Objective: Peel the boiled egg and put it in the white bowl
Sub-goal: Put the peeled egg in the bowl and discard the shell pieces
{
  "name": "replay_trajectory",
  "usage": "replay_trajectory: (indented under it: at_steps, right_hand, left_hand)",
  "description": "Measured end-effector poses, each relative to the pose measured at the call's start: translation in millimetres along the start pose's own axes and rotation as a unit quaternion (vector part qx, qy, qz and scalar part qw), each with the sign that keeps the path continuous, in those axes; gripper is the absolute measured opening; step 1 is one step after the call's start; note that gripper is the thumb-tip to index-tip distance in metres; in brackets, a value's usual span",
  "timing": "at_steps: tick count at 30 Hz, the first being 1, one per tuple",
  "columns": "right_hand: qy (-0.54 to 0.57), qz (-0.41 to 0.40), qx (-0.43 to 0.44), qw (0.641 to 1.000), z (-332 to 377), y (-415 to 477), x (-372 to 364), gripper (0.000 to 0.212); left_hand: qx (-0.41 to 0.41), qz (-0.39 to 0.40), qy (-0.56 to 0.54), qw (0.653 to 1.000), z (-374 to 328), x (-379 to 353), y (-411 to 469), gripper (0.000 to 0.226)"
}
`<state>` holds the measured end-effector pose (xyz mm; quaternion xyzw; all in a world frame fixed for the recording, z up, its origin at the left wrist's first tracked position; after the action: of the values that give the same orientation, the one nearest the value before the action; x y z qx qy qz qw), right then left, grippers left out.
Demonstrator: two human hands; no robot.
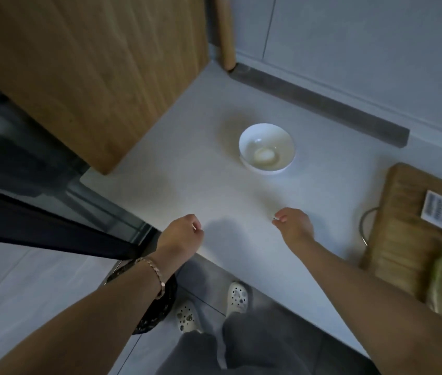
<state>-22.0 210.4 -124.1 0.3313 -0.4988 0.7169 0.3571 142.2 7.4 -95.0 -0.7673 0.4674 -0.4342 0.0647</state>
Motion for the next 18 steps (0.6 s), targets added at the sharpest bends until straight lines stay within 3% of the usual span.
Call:
replay_trajectory:
  at_steps: [7, 13, 18]
  right_hand:
    - [-0.127, 0.025, 0.007, 0.992, 10, 7, -1, 0.020]
    - [-0.171, 0.054, -0.019, 0.984, 19, 5, -3, 0.027]
    - [-0.174, 0.045, 0.080, 0.980, 65, -22, -15, 0.017]
  left_hand:
    - [0.019, -0.009, -0.013, 1.000, 11, 1, -1, 0.021]
    - [0.027, -0.012, -0.034, 0.999, 21, 8, -5, 0.012]
    - [0.037, -0.029, -0.059, 0.997, 45, 27, -15, 0.011]
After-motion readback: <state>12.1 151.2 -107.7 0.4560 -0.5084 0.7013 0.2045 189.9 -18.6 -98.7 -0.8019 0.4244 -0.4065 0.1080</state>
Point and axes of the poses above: each hand's wrist, its own y-axis towards the middle knuckle, its own x-axis out of the back of the hand, z = x × y, the point moved 6 cm from there along y, towards the middle knuckle, and after that the axes turned 14 degrees about -y, right-handed, at the moved point
